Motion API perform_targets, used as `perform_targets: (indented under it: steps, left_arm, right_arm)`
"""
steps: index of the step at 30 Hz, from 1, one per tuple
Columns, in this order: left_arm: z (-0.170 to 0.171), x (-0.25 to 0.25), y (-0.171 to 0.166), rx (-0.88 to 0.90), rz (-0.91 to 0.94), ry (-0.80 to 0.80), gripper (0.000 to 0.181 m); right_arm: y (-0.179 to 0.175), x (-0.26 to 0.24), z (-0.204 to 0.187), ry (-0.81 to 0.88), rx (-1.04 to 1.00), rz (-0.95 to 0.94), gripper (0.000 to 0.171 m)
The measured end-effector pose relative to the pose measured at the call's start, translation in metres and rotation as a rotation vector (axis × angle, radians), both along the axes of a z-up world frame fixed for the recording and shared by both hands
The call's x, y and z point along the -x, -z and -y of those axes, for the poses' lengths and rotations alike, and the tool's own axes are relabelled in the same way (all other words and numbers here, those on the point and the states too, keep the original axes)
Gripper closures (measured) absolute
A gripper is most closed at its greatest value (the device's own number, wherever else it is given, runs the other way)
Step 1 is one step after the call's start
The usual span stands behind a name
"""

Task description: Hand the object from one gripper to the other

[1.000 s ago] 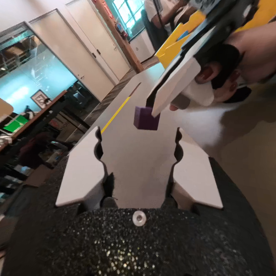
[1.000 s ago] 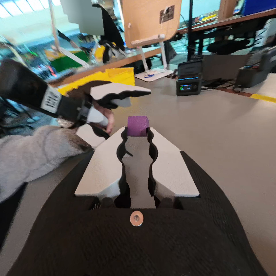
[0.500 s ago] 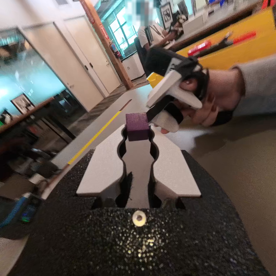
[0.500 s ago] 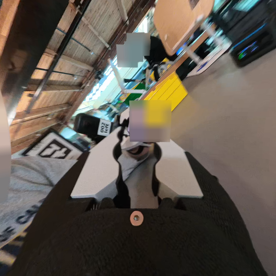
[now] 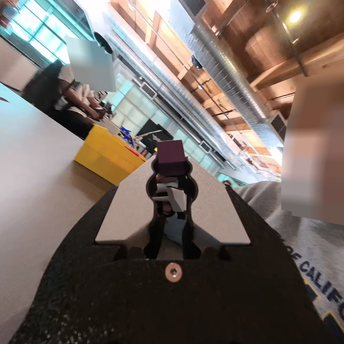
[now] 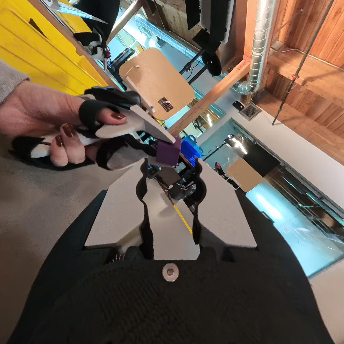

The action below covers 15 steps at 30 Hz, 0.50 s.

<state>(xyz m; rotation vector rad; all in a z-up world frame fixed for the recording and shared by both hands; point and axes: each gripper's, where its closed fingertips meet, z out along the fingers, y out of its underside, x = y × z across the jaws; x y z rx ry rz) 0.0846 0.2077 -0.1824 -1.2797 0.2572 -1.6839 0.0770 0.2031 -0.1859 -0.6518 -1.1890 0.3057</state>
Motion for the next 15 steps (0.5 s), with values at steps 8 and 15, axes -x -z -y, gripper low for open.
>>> perform_targets:
  steps: [8, 15]
  left_arm:
    - [0.0, -0.011, 0.005, 0.005, -0.005, 0.038, 0.148]
    - [-0.022, 0.01, 0.028, -0.477, -0.845, -0.573, 0.096]
  right_arm:
    - [0.003, 0.005, -0.003, -0.007, 0.068, 0.018, 0.144]
    - [0.036, 0.006, -0.018, -0.287, 0.876, 0.128, 0.145]
